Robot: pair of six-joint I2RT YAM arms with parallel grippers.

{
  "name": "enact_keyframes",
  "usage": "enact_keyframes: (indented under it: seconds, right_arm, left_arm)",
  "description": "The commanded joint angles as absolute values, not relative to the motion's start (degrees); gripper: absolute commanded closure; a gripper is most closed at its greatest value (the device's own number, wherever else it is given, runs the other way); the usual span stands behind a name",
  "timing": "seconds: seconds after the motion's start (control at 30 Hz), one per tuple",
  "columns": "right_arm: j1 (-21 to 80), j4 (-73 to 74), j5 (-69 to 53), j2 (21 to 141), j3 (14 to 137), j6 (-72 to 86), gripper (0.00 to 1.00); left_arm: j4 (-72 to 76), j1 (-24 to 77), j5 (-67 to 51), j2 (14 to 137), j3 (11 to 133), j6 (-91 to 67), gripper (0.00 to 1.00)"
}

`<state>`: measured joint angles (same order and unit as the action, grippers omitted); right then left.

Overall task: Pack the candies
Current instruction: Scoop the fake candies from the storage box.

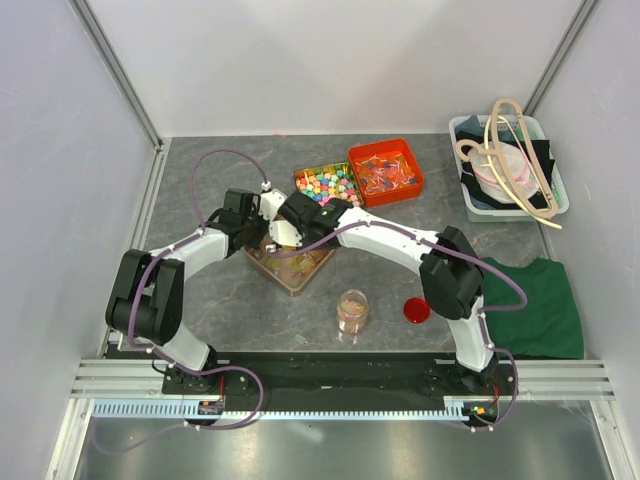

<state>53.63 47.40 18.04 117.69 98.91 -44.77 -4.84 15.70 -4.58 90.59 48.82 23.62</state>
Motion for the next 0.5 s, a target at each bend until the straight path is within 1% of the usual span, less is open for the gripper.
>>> enact_keyframes:
  seconds: [0.0, 0.07, 0.13, 0.17, 0.2, 0.23, 0.3, 0.33, 0.43, 0.47]
  right_arm:
    - [52.7, 49.0, 17.7, 111.7, 98.4, -47.5, 1.00]
    - [52.1, 49.8, 17.4, 110.1, 98.0, -48.2, 1.00]
    - [51.2, 51.1, 16.1, 108.7, 97.0, -48.5, 1.00]
    - [50.7, 51.6, 15.6, 107.2, 96.8, -48.8, 1.00]
    - [50.5, 52.3, 15.2, 106.3, 96.0, -48.7, 1.00]
    - [50.2, 52.9, 14.2, 104.5, 95.7, -48.7, 1.00]
    - [49.8, 54.9, 13.3, 102.6, 94.1, -48.8, 1.00]
    - [49.7, 55.4, 13.2, 101.4, 93.5, -48.8, 1.00]
    - [49.7, 57.5, 12.7, 95.1, 90.5, -49.0, 1.00]
    - [49.7, 58.3, 12.7, 93.9, 89.8, -49.0, 1.00]
  left_arm:
    - [-1.8, 14.6, -3.4, 91.6, 51.6, 23.1, 0.98]
    - [-2.3, 13.8, -3.5, 92.1, 52.1, 22.8, 0.97]
    - [-3.2, 13.2, -4.4, 92.5, 52.9, 22.2, 0.91]
    - [-3.6, 12.6, -4.7, 92.7, 53.1, 21.9, 0.82]
    - [-4.0, 12.2, -5.7, 92.7, 53.3, 21.7, 0.74]
    - [-4.4, 12.0, -6.1, 92.8, 53.8, 21.6, 0.59]
    - [-5.2, 11.1, -7.5, 92.9, 54.5, 21.3, 0.46]
    - [-5.4, 10.7, -8.2, 93.0, 55.0, 21.1, 0.33]
    - [-7.5, 9.1, -10.9, 93.3, 56.9, 20.2, 0.18]
    - [-8.9, 8.0, -11.7, 93.5, 57.5, 19.7, 0.16]
